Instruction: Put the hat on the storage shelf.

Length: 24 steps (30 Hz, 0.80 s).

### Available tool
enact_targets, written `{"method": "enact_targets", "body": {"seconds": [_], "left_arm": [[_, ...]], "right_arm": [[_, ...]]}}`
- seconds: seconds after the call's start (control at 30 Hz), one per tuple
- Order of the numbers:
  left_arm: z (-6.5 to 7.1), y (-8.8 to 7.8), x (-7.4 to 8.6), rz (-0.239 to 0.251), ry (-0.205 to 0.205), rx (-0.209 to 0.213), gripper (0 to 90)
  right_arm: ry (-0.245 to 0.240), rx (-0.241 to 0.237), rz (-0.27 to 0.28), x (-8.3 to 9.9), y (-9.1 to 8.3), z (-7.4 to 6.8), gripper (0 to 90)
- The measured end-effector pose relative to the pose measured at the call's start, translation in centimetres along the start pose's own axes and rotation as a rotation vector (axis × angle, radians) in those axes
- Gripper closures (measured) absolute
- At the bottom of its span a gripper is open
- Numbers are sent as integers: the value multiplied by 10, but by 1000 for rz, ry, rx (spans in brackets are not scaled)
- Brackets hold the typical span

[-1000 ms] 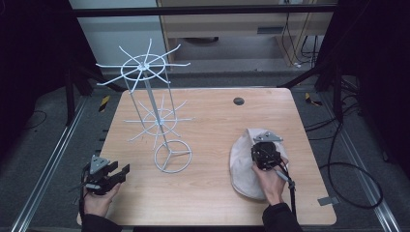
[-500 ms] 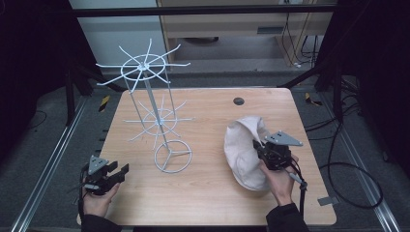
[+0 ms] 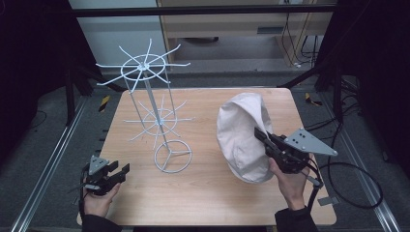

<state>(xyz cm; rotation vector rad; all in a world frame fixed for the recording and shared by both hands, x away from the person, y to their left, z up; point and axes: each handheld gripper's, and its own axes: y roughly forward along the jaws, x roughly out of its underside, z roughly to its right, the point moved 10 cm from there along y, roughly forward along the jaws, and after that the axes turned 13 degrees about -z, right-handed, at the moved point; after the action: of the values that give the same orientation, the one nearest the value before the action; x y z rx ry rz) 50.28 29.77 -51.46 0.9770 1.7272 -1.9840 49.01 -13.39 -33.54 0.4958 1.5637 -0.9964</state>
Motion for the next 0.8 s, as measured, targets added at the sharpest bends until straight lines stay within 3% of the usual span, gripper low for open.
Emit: {"method": "enact_targets", "body": {"seconds": [0.13,0.37,0.67,0.8], "left_arm": [[0,0,0,-1,-2,-2,504],[-1,0,0,-1,-3,-1,505],[-1,1,1,-5,-5,-1,506],[-1,2,1,-6,-5,-2,507]], "right_arm": [[-25,-50,107,-27,-16,-16,877],[-93,-104,214,-68,-27,-48,878],[-164,-134,322,-114,-39,-81,877],[-172,-142,357,-128,-41,-90,878]]}}
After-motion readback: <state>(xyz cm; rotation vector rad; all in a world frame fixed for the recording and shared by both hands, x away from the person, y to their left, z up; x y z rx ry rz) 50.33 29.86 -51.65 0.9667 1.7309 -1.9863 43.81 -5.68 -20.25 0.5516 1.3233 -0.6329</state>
